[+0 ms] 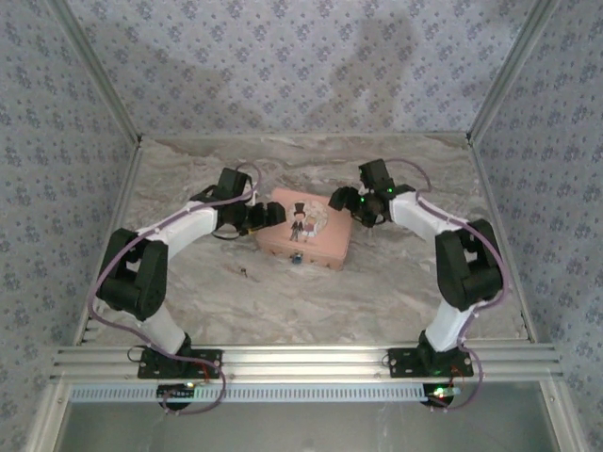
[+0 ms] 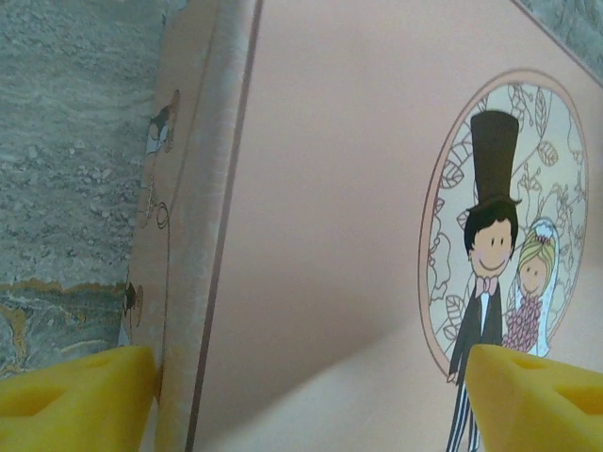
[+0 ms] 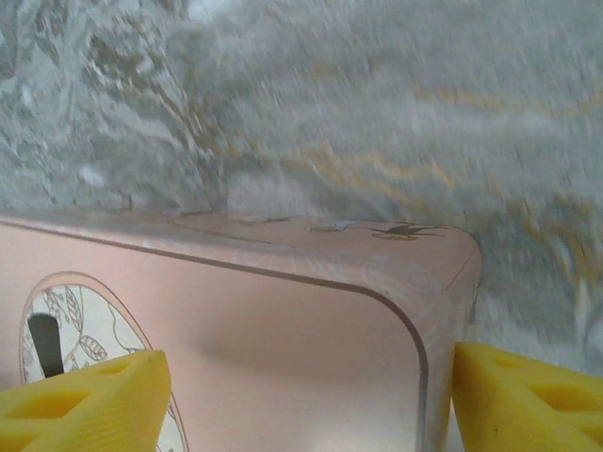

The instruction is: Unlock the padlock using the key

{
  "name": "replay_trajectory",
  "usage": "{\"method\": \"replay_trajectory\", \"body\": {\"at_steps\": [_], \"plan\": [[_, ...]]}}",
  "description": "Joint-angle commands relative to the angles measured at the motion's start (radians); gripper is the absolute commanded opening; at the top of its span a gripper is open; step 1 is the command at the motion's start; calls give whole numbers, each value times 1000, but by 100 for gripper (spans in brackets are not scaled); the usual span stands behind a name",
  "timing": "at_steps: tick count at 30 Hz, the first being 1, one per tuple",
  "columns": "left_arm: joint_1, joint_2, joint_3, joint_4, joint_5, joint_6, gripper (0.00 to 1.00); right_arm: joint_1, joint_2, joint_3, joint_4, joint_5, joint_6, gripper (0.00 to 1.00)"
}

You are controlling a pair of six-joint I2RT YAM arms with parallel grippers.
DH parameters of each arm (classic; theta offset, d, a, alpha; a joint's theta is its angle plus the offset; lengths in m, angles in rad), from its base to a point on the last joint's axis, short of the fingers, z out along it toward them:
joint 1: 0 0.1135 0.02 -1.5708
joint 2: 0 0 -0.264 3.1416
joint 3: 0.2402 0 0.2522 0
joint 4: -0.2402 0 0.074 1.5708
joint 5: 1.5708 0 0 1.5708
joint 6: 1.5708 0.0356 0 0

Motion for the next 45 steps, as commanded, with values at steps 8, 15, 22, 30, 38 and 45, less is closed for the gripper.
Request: {"method": "replay_trajectory", "body": {"at_steps": [8,15,22,30,38,45], "plan": [[-53,78,69,102,-41,-88,85,-10,171,223,-8,-151,-91,78],[-34,-6,35,55,-152,-78,88,-36,89,156,-68,-69,-126,83],[-15,-182,-26,-41,-271,-38,89,-74,-88,69,-152,46,-198,85],[-22,-419,-174,-258,-398,-124,83,31,-360,-63,-194,197,-249,81],[-118,-513,-338,-337,-509,-378,68,171,-504,-172,-224,239,-199,76],[-183,-389,-327,-322,-557,-490,55,267,-556,-250,-212,283,-157,76]]}}
